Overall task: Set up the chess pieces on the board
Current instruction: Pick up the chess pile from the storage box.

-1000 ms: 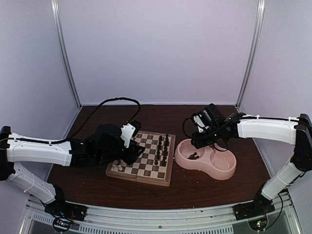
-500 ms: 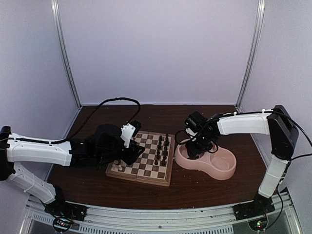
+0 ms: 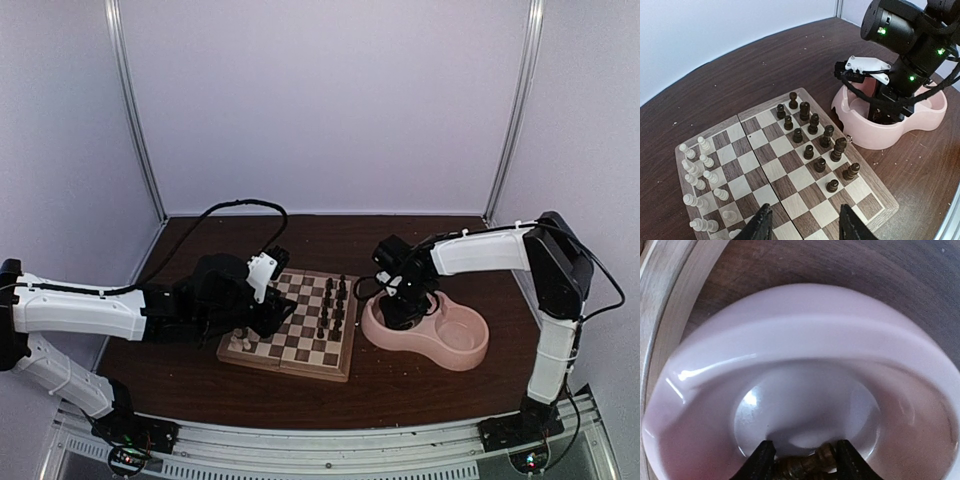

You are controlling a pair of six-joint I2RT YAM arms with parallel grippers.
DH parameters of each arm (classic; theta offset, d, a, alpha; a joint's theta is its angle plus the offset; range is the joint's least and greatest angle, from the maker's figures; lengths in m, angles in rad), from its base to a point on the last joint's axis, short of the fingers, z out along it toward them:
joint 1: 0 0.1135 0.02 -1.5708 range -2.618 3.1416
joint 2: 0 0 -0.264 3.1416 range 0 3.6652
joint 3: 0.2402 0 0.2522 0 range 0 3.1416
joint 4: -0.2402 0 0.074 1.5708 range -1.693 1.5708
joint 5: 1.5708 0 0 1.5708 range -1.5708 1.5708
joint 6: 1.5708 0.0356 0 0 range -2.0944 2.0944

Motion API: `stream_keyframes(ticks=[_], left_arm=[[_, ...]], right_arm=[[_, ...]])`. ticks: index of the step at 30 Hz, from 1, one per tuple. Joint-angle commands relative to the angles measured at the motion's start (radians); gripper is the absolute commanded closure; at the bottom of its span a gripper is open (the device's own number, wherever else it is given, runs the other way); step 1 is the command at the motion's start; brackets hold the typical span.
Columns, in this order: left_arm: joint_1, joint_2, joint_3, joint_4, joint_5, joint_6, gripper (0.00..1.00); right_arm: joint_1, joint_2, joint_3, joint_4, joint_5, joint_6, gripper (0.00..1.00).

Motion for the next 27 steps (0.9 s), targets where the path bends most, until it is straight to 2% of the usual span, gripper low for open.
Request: stream_keyframes(ticks=[1, 3, 5, 9, 15, 27], left_arm=[[0.006, -0.014, 0.005, 0.013, 0.008, 0.013, 0.54], [0.005, -0.013, 0.006, 0.013, 0.007, 0.013, 0.53], [0.006, -0.013, 0.007, 0.013, 0.008, 0.013, 0.54], [0.005, -0.012, 0.006, 0.013, 0.003, 0.014, 0.54], [0.006, -0.011, 0.006, 0.015, 0.004, 0.012, 0.54], [0.006, -0.013, 0.004, 0.016, 0.004, 0.010, 0.54]], right_arm=[[-0.001, -0.011, -0.012, -0.001, -0.058, -0.001, 0.65], [-0.001, -0.036, -0.023, 0.022, -0.092, -0.002, 0.74], [-0.001, -0.065, -0.039, 0.054, -0.124, -0.003, 0.79], [-0.001, -0.130, -0.073, 0.105, -0.170, -0.011, 0.82], [-0.002, -0.232, -0.117, 0.150, -0.109, -0.007, 0.89], [-0.002, -0.320, -0.154, 0.184, -0.057, -0.006, 0.91]])
